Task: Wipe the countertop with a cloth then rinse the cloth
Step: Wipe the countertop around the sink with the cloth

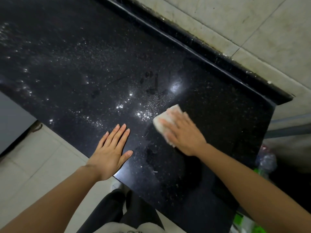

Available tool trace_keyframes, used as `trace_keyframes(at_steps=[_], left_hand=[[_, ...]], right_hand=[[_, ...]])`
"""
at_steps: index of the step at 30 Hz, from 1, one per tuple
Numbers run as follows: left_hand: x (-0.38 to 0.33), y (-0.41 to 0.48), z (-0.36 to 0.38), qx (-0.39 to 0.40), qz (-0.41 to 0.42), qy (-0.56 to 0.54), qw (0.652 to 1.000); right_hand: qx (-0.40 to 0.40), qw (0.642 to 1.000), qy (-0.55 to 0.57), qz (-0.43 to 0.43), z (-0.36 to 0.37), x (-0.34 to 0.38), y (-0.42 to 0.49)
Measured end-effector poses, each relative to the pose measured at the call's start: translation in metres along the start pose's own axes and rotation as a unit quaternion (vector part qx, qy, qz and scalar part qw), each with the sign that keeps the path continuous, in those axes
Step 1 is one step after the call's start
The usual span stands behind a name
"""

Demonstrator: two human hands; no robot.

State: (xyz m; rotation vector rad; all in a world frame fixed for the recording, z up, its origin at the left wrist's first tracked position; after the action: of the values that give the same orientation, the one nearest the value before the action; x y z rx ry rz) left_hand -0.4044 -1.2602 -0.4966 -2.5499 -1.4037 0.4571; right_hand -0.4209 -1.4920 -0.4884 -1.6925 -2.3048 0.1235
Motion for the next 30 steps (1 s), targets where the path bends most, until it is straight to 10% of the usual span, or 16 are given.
trace_keyframes(at_steps=[6,21,30], left_hand=[[0.000,0.000,0.000,-0.001,-0.003,-0.004,1.000],[-0.003,-0.001,-0.003,0.015,0.013,-0.029,0.999],[0.006,-0.012,-0.012,0.019,0.110,-0.030,0.993]], right_hand=[[-0.035,0.968,0.089,0.232,-0.019,-0.057,0.023],[-0.023,0.936,0.114,0.332,0.035,0.057,-0.115],[-0.115,0.761,0.164,0.617,0.065,0.161,-0.181]])
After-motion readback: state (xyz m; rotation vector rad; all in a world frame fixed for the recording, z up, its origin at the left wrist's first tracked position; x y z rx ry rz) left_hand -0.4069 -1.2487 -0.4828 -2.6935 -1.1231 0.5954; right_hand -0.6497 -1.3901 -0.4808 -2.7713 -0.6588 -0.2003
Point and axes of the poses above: each hand's wrist, its own y-axis towards the middle knuckle, its own z-axis out of the palm, x = y × z, the point moved 8 cm from there along y, towards the middle knuckle, and after that the axes turned 8 degrees about -z, right-handed, at the moved point
